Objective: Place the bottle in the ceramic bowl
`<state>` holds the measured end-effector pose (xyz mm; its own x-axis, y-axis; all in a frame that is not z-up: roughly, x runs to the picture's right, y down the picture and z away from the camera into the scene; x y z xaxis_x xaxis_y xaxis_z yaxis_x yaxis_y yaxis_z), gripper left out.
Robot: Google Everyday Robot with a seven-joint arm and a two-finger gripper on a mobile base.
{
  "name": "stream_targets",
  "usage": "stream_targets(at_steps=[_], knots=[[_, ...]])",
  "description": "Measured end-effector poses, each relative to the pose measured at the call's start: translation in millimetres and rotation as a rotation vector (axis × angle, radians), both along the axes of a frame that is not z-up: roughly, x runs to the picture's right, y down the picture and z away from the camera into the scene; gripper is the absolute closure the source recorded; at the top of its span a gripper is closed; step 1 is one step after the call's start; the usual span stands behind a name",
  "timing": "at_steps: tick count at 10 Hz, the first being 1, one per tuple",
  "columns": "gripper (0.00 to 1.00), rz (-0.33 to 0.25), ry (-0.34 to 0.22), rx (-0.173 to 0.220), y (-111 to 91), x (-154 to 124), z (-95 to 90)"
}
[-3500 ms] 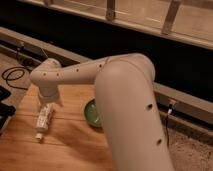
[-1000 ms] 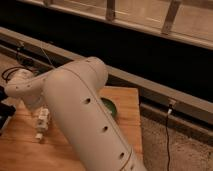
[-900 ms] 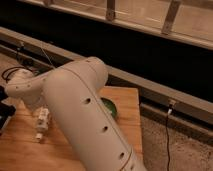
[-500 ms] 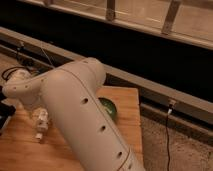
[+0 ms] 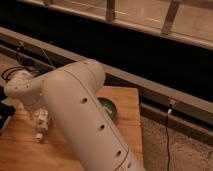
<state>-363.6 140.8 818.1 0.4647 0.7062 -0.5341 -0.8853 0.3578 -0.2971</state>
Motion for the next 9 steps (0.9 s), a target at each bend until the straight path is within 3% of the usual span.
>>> stream_targets(at_steps=[4,7,9], knots=[[0.35,0.0,0.038,-0.06,18,8,25.1],[0.36,0.0,0.03,-0.121,34,6,39.1],[0.52,-0.019,0.013,-0.126,38,-1,36.0]])
